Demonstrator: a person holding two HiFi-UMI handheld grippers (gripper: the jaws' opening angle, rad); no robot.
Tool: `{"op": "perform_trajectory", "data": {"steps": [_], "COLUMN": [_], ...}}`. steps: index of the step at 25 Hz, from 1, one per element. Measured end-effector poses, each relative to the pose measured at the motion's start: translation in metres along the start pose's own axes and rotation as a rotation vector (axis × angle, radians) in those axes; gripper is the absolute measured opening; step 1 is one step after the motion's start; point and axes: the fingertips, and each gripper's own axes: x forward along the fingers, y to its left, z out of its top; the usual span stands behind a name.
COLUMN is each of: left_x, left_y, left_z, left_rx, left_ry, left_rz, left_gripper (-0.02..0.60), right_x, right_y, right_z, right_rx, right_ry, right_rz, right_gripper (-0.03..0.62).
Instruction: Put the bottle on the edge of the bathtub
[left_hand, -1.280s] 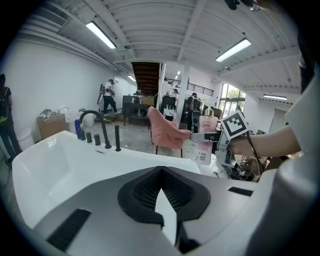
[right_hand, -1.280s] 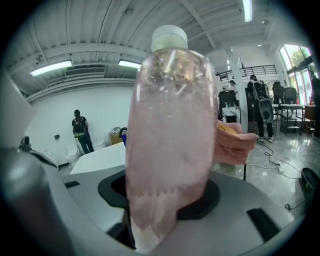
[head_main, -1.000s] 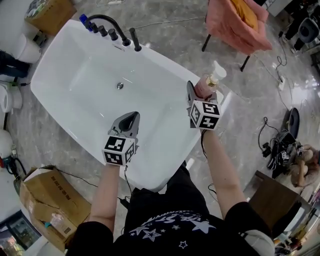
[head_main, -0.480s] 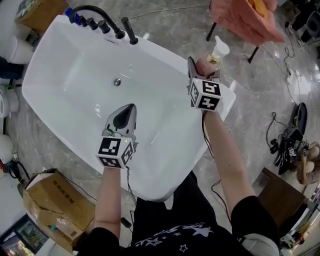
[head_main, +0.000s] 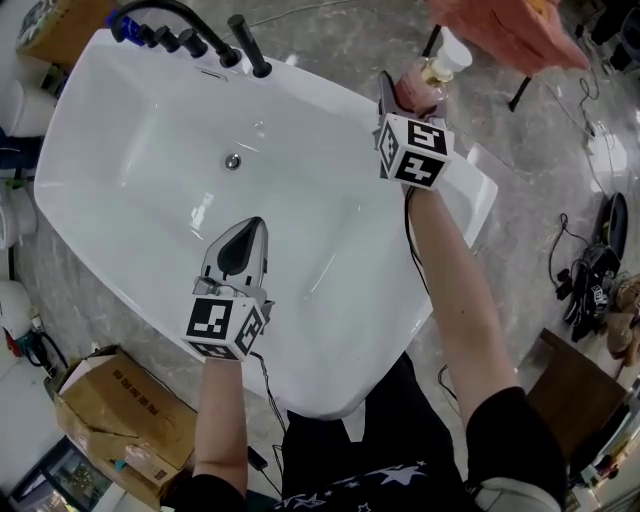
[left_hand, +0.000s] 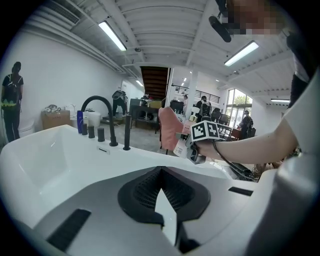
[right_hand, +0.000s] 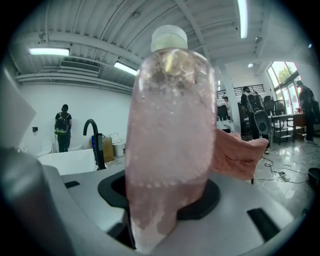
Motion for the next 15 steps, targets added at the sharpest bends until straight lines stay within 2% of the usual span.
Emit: {"op": "perform_trajectory", "data": {"steps": [5, 10, 15], "left_x": [0.002, 0.002, -0.001], "left_y": [0.008, 0.006, 0.006], "left_z": [-0.008, -0.016, -0.028], "left_rx": [-0.004, -0.015, -0.014], "left_ry": [0.01, 0.022, 0.039], "left_rz": [0.002, -0.007, -0.009], "left_gripper": [0.015, 0.015, 0.015], "right_x": [0.009, 0.019, 0.018], "right_y": [-0.001, -0.008, 0.007], "right_z": [-0.015, -0.026, -0.024], "right_rx": [0.008, 0.032, -0.084], "right_ry": [0.021, 0.031, -0.004], "right_rz": [-0.042, -0.121, -0.132], "right_gripper": [0.219, 0.218, 0.219]}}
